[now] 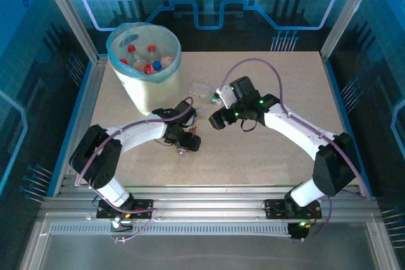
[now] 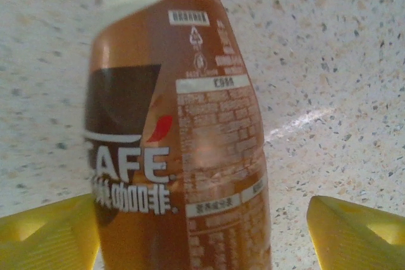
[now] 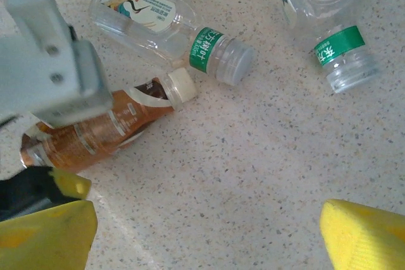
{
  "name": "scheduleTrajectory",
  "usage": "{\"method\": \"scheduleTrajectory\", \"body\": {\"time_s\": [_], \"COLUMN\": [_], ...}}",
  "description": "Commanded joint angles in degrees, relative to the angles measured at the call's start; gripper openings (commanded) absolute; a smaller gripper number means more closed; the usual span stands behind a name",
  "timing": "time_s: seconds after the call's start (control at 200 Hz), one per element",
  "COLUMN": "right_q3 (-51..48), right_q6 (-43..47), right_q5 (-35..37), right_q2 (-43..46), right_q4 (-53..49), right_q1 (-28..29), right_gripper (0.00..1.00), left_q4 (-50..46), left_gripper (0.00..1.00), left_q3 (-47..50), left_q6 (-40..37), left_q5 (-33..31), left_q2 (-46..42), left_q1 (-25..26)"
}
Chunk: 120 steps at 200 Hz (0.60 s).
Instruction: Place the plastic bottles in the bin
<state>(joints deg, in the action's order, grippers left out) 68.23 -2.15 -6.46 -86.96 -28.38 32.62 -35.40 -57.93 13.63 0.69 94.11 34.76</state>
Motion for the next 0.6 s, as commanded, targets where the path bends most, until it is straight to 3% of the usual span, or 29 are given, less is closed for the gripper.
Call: {"method": "scheduleTrajectory", "body": {"time_s": [0.0,0.05,0.195,0.355,0.595], "right_q3": [-2.94,-5.18,-10.02,-10.73,-13.59], "right_q6": [-4.95,-4.63,0.53,1.02,-2.82], "right_q5": [0.98,1.7,1.73,4.93,4.61], "right_q2": [4.14,6.37,13.36,18.69,25.43], "right_q4": [-1.01,-0.73,-0.83,-3.05,-0.25], "right_q1": [1.02,1.43,-0.23,-1.95,-1.95], "right_gripper": [0.92,0.92,0.92,0.92,0.92], "left_q4": [-1.55,-1.99,-0.65,-1.21,-4.01], "left_gripper": [0.82,0.81,0.79,0.75,0.59], "left_q3": [-2.18,-1.68,-1.78,-3.23,-5.96], "left_q6": [0.33,0.52,1.79,2.72,2.09], "left_q5": [-1.07,-2.84,1.85,-0.55,-3.57], "left_q2": [1.17,0.92,-0.23,1.67,4.02], "left_q1": [0.55,0.52,1.08,1.68,2.62]}}
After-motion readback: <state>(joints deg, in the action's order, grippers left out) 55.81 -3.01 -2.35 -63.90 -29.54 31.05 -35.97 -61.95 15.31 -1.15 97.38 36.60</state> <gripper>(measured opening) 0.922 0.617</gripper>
